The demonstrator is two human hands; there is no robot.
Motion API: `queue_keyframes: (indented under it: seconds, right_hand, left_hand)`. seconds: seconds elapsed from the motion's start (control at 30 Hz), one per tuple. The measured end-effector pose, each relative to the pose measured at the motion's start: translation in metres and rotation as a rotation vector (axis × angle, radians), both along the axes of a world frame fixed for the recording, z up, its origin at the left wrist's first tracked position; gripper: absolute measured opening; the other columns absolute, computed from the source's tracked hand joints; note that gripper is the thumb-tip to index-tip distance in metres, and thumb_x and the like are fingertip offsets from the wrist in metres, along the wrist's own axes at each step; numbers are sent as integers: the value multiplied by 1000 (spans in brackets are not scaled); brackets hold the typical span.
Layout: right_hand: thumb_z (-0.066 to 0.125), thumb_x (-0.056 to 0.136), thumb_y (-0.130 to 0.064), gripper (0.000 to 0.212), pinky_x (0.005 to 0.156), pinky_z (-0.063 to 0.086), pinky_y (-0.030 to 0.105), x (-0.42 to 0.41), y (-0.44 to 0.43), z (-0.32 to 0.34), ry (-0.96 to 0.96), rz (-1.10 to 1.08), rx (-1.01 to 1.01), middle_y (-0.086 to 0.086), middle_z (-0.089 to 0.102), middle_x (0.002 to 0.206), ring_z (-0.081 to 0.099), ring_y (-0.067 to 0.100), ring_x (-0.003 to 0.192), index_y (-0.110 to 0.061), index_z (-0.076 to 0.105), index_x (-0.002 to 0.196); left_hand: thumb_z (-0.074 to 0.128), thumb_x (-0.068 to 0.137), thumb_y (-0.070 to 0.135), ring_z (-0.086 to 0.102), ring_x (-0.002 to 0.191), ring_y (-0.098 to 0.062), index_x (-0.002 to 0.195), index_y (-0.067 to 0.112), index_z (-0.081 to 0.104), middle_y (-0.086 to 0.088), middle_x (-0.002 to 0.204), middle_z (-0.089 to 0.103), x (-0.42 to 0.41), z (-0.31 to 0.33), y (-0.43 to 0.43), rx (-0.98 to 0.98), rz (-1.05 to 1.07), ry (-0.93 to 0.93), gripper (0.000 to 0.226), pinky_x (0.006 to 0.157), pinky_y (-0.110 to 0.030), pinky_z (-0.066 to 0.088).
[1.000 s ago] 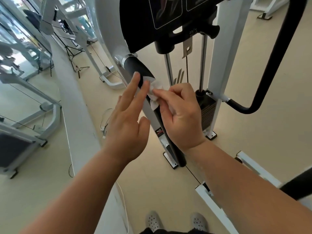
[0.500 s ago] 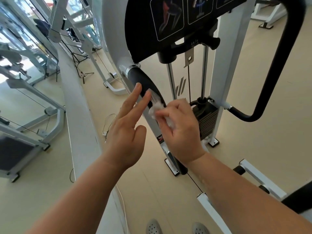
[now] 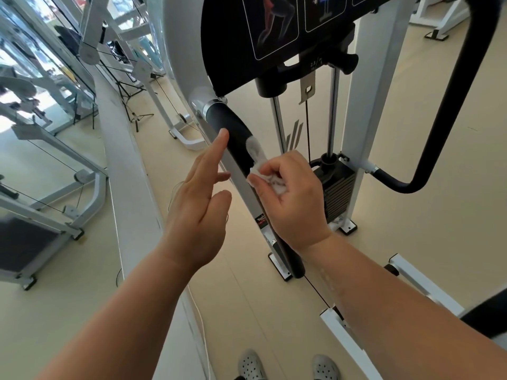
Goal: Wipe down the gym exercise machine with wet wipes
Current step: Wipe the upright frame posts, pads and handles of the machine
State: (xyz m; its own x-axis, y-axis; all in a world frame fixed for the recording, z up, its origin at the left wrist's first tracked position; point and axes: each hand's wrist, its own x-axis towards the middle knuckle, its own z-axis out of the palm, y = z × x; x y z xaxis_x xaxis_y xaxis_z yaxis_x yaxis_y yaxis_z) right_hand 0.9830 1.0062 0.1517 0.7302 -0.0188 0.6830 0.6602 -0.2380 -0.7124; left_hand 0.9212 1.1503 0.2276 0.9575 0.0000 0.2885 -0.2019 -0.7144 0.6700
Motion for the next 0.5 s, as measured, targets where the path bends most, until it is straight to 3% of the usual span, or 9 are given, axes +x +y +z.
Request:
queue_keyframes:
  seconds: [0.2, 0.37, 0.5]
  right_hand:
    - [76, 93, -12, 12, 80, 44, 10, -26, -7, -53, 133, 58, -84, -2, 53, 94, 51, -5, 84, -3, 69, 91]
    - [78, 91, -12, 12, 77, 48, 18, -14, -8, -27, 83, 35, -70, 10, 51, 98, 51, 14, 85, -2, 75, 96]
    - [75, 87, 1, 26, 82, 49, 19, -18, -13, -13, 133, 62, 11, 5, 55, 103, 54, 9, 91, -3, 66, 111]
  left_hand:
    - [39, 84, 6, 54, 124, -2, 157, 41, 27, 30, 161, 22, 1, -6, 1, 47, -32, -15, 82, 100, -50, 50]
    - [41, 84, 0, 43, 134, 5, 157, 30, 31, 23, 164, 20, 4, -11, -2, 33, -42, -47, 80, 103, -45, 50]
    - [41, 83, -1, 44, 135, 3, 157, 31, 31, 24, 164, 20, 3, -10, -2, 35, -44, -55, 81, 104, -43, 49]
